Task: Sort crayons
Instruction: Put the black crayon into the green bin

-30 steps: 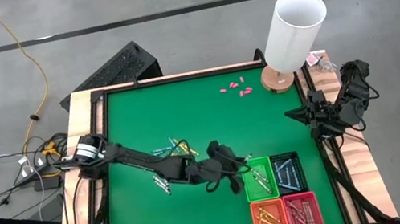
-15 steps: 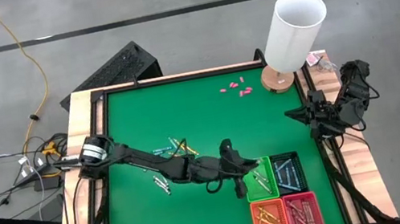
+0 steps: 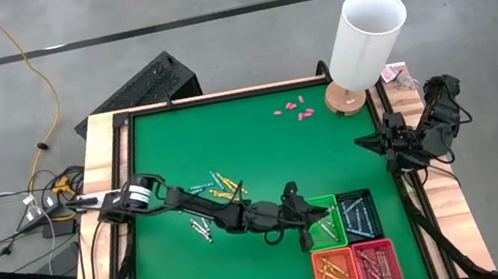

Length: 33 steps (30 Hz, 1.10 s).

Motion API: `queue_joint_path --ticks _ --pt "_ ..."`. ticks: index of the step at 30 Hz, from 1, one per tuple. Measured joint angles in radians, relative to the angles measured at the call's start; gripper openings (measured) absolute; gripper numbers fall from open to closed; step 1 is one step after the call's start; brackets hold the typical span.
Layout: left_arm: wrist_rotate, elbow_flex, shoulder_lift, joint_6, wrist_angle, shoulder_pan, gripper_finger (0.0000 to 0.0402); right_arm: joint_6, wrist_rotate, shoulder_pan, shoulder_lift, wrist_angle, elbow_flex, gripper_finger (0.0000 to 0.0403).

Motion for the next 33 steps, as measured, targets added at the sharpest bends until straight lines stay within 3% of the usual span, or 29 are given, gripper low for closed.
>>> queue_joint_path --ticks 7,18,23,27,33 --pt "0.004 0.001 0.006 0.072 -0.003 0.001 0.0026 0.000 0.000 0.000 0.000 0.000 0.000 0.0000" --pt "-0.002 0.001 0.006 0.061 -0.006 -0.002 0.0152 0.000 0.000 0.000 0.000 0.000 0.000 0.0000" --pt "0.047 0.001 -0.030 0.030 -0.057 -0.002 0.0180 0.004 0.000 0.000 0.000 -0.002 0.000 0.0000" --pt "0.028 0.002 -0.126 -0.024 -0.187 -0.002 0.0177 0.005 0.000 0.000 0.000 -0.002 0.000 0.0000" --pt "-0.059 0.002 -0.341 0.045 -0.627 -0.013 0.0164 0.006 0.000 0.000 0.000 -0.002 0.000 0.0000"
